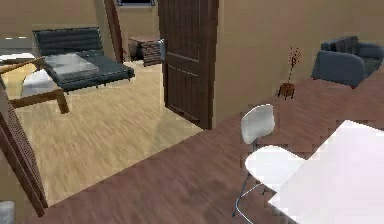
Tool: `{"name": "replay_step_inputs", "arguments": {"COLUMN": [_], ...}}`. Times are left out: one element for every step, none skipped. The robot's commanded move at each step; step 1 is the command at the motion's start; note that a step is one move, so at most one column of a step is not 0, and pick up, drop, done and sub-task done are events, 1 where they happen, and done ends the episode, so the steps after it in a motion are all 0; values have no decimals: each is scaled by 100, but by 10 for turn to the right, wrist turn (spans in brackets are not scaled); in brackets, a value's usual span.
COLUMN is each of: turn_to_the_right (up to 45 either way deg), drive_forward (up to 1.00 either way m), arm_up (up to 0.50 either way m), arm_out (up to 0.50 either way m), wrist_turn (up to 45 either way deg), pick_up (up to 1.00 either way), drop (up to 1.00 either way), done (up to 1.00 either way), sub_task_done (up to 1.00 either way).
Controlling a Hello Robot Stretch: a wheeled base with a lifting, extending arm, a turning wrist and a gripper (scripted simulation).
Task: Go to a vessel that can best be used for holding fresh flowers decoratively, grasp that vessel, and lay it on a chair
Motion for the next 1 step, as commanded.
{"name": "replay_step_inputs", "arguments": {"turn_to_the_right": [0], "drive_forward": [30], "arm_up": [0], "arm_out": [0], "wrist_turn": [0], "pick_up": [0], "drop": [0], "done": [0], "sub_task_done": [0]}}
